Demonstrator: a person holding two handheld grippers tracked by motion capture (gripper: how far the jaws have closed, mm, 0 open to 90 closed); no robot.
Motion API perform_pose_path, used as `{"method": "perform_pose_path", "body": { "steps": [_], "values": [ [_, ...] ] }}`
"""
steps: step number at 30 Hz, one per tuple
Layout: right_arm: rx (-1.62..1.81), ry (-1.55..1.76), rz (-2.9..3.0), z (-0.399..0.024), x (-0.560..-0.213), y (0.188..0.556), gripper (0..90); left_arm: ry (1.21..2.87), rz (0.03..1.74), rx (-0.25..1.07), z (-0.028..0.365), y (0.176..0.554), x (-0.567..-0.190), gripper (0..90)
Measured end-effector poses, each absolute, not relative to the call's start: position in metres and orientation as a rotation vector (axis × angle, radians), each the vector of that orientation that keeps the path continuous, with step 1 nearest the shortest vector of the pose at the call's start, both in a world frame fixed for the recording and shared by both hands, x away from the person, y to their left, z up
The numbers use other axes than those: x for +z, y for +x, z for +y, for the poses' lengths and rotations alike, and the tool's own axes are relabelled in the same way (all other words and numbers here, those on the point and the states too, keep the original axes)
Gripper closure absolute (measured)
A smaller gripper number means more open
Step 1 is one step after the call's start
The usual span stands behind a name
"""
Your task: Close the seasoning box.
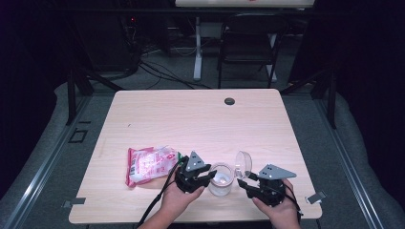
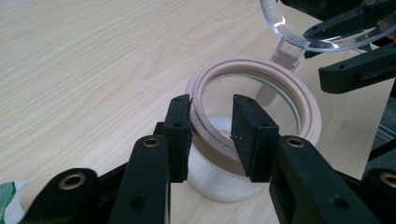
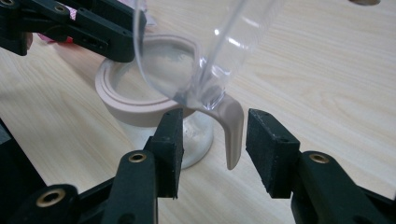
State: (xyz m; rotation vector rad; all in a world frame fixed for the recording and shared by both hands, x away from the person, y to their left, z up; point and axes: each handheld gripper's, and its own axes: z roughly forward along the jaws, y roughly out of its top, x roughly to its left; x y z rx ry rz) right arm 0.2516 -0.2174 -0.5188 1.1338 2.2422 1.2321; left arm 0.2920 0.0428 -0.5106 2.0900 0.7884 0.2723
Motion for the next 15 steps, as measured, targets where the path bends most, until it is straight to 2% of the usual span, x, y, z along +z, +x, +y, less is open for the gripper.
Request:
{"method": "perform_pose_path", "body": {
  "steps": [11, 15],
  "values": [
    [1.203, 1.145, 2.26, -0.212, -0.532, 0.249, 58.3, 2.066, 0.789, 0.267, 0.044, 0.295, -0.511, 63.7],
    [1.192, 1.171, 2.248, -0.213, -0.534, 0.251, 62.5, 2.062, 0.791, 0.268, 0.045, 0.296, -0.511, 62.5]
  ]
}}
